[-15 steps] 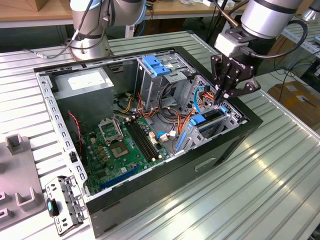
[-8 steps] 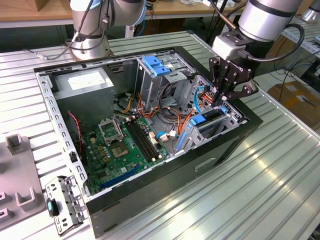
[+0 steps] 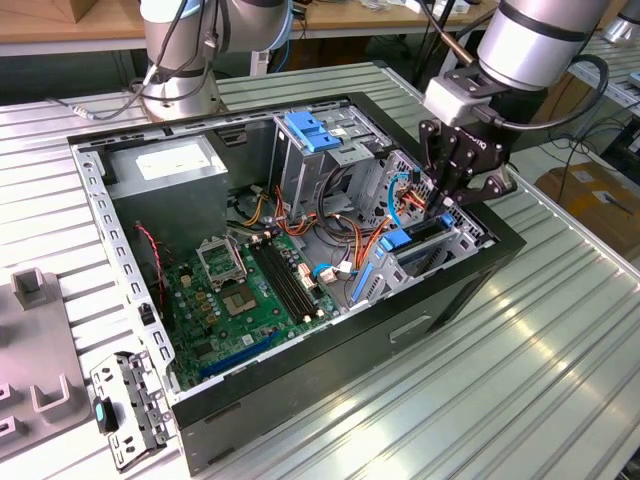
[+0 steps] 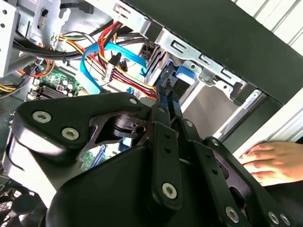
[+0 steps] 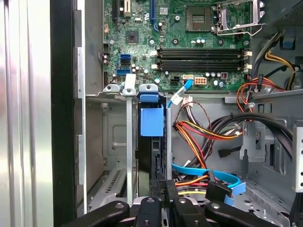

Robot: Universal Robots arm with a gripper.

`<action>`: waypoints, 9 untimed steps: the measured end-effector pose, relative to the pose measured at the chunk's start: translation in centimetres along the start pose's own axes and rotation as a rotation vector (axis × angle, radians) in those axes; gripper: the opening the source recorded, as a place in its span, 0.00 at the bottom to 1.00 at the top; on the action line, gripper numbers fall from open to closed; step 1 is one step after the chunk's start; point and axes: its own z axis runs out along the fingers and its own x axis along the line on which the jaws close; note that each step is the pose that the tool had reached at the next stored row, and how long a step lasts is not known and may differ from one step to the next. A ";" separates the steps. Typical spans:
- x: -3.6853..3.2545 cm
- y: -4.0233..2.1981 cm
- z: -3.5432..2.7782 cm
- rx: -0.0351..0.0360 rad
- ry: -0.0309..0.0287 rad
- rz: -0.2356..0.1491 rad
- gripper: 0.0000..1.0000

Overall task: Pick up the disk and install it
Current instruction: 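Insert the first disk wire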

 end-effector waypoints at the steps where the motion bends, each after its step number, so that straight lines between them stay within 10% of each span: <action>1: 0.01 0.03 0.05 0.0000 0.0000 0.000 0.16; 9: 0.10 0.04 0.48 0.0000 0.0003 0.001 0.16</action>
